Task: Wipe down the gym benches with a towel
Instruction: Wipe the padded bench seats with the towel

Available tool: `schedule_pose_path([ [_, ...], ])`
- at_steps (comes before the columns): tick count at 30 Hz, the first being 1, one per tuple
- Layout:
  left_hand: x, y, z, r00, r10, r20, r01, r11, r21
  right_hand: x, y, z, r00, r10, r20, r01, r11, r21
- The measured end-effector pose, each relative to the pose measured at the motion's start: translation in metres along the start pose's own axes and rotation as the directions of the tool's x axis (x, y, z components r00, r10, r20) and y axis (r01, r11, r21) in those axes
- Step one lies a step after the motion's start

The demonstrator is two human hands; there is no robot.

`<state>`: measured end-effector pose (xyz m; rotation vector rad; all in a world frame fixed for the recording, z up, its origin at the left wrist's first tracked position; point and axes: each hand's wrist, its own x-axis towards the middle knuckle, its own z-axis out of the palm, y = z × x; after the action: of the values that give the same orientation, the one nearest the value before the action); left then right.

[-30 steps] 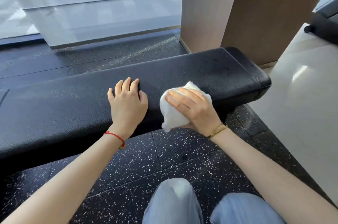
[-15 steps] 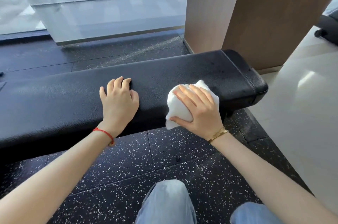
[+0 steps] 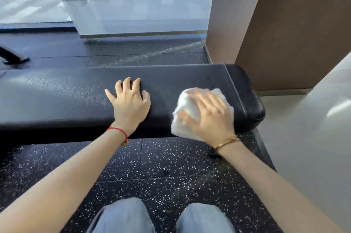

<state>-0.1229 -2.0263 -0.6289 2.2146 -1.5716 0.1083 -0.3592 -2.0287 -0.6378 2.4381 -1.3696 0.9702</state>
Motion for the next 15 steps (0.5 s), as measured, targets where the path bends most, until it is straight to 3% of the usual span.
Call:
schedule_pose_path([
  [3, 0.001, 0.003, -0.002, 1.0, -0.013, 0.003, 0.013, 1.0, 0.011, 0.027, 0.041, -0.016, 0.958, 0.17, 0.229, -0.163, 0.985, -0.053],
  [5, 0.002, 0.004, -0.002, 1.0, -0.018, -0.012, 0.018, 1.0, -0.009, 0.064, 0.053, -0.003, 0.919, 0.198, 0.342, -0.172, 0.98, -0.103],
  [10, 0.003, 0.004, -0.003, 0.999, -0.021, -0.05, 0.019, 0.999, -0.041, 0.117, 0.019, 0.035, 0.887, 0.038, 0.461, -0.025, 0.999, -0.033],
  [13, 0.002, 0.004, -0.004, 0.998, -0.02, -0.063, 0.018, 0.999, -0.047, 0.092, 0.015, 0.026, 0.856, -0.094, 0.508, 0.053, 0.994, 0.095],
  [15, 0.001, 0.003, -0.003, 0.998, -0.017, -0.066, 0.015, 0.999, -0.039, 0.062, 0.029, 0.009, 0.857, -0.108, 0.504, 0.05, 0.991, 0.127],
])
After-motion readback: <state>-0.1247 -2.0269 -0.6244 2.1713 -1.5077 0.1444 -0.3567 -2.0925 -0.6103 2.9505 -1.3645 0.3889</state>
